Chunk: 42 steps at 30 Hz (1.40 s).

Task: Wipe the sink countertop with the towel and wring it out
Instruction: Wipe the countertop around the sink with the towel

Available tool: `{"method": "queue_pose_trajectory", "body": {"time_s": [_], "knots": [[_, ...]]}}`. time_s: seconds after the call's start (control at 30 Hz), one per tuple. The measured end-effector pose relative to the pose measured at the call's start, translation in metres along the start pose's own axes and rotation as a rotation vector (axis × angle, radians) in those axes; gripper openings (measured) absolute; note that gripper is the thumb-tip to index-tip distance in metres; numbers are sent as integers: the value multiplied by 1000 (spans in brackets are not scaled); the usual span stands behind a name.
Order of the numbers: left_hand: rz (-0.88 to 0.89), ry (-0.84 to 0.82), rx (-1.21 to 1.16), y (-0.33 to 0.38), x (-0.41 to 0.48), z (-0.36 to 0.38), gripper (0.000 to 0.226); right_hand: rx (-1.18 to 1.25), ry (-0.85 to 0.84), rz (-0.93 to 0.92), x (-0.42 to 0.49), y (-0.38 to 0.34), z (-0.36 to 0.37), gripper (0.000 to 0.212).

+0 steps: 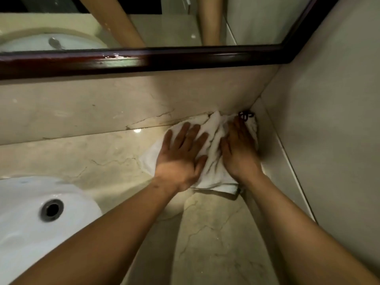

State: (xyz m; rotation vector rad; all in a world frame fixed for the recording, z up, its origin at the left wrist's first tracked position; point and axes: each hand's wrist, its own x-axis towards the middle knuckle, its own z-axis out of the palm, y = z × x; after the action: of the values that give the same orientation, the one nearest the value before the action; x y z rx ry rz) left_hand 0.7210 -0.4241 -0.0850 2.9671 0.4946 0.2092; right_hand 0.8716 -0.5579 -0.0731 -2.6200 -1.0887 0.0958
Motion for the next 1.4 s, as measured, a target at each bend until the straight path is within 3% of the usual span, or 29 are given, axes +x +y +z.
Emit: {"method": "queue_pose_trajectory", "body": {"time_s": [0.1, 0.37, 0.73, 0.93, 1.4], "knots": [[-79, 26, -24, 6, -2, 6, 65, -76, 114, 42, -8, -9, 14, 64], [-219, 209, -113, 7, -25, 9, 60, -60, 17, -23, -1, -16, 18, 71], [-311, 199, -72, -66, -76, -6, 65, -20, -23, -129, -8, -91, 46, 76], [-444, 163, -47, -100, -111, -18, 75, 7, -35, -198, -16, -152, 64, 76], [-642, 297, -33, -156, -149, -23, 62, 78, -88, -533, -20, -243, 91, 63]]}}
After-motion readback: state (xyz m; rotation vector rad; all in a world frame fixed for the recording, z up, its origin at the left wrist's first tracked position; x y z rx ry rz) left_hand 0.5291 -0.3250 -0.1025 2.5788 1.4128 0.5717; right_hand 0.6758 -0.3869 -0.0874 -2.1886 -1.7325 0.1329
